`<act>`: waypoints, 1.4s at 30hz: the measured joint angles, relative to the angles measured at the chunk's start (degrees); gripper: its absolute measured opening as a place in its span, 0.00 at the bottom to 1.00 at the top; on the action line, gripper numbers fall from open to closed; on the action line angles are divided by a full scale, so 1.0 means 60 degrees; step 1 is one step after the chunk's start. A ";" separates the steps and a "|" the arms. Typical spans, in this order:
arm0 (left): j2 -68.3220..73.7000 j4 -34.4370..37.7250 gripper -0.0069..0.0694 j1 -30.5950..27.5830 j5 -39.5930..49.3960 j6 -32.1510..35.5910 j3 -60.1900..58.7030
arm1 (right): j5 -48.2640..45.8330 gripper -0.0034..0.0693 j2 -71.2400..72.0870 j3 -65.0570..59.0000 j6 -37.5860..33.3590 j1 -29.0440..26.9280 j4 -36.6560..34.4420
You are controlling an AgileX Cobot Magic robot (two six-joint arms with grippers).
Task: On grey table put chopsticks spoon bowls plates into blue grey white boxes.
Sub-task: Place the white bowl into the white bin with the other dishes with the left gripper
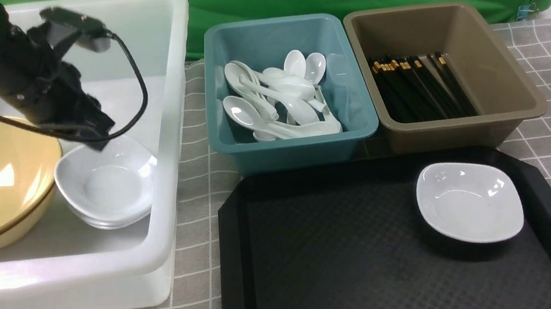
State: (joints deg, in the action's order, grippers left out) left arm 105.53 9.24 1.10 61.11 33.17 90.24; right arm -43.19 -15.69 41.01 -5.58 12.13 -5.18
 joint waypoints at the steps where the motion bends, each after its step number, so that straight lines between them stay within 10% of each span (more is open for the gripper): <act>1: 0.0066 0.0000 0.17 0.0000 0.0050 -0.0155 -0.0052 | 0.0000 0.22 0.0000 0.0000 0.0000 0.0000 0.0000; 33: -0.0679 -0.0135 0.08 -0.0620 -0.2319 -0.0989 0.0130 | -0.0007 0.22 0.0000 0.0000 0.0000 0.0000 0.0000; 42: 0.0306 0.0030 0.09 -0.0686 -0.3153 0.0609 0.0130 | -0.0016 0.22 0.0000 0.0000 0.0000 0.0000 0.0000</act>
State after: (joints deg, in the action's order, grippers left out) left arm 107.37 9.42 -3.01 42.19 36.83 91.03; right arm -43.28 -15.69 41.01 -5.58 12.13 -5.18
